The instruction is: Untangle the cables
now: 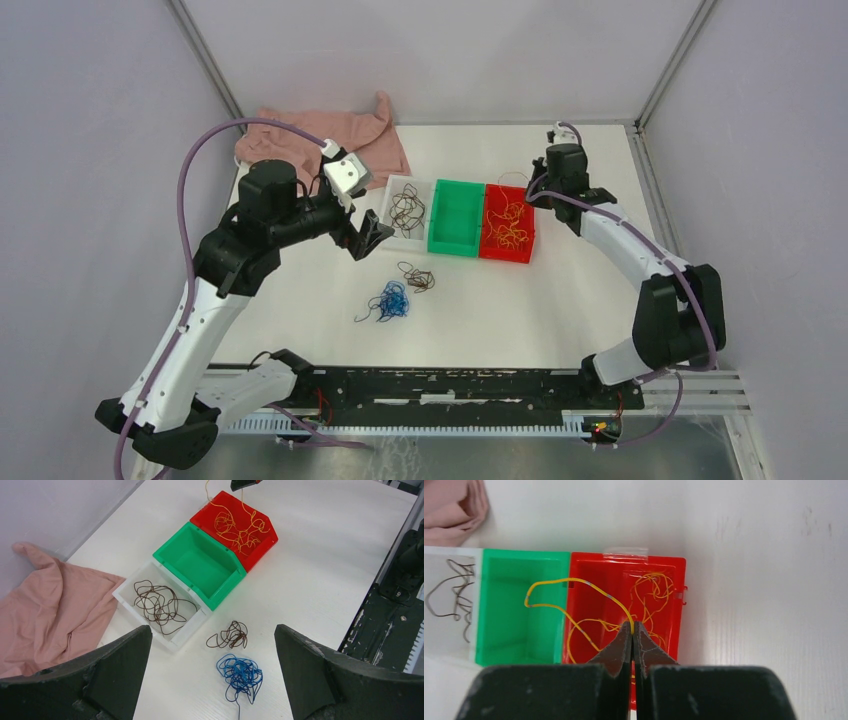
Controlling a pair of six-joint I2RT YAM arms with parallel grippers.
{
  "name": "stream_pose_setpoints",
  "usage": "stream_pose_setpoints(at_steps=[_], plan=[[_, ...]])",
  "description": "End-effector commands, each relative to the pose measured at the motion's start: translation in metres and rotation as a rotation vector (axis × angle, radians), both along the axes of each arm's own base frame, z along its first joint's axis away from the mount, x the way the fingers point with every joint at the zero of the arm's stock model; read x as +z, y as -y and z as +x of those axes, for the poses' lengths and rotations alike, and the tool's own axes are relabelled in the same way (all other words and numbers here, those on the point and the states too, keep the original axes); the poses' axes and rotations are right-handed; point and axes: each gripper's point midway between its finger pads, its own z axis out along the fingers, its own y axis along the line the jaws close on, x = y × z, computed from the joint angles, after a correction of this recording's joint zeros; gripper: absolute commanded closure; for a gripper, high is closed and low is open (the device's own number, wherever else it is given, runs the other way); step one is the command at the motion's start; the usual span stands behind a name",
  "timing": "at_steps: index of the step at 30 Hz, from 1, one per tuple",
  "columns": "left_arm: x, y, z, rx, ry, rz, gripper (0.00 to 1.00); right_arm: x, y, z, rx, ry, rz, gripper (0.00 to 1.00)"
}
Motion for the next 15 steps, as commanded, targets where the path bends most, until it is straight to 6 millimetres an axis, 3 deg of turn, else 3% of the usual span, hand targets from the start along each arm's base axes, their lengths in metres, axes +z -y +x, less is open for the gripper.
stream_pose_setpoints(at_steps=[1, 8, 15], plan=[[0.007, -0.001, 0.0, -0.016, 0.043, 0.004, 0.01, -0.002, 0.006, 0.019, -0.042, 0.025, -0.075, 1.0], [0.003, -0.003, 0.001, -0.011, 0.044, 0.018, 0.01, -0.036, 0.004, 0.037, -0.044, -0.038, -0.289, 1.0], [0.001, -0.003, 0.003, -0.013, 0.047, 0.032, 0.01, -0.062, -0.014, 0.047, -0.01, -0.054, -0.416, 1.0]])
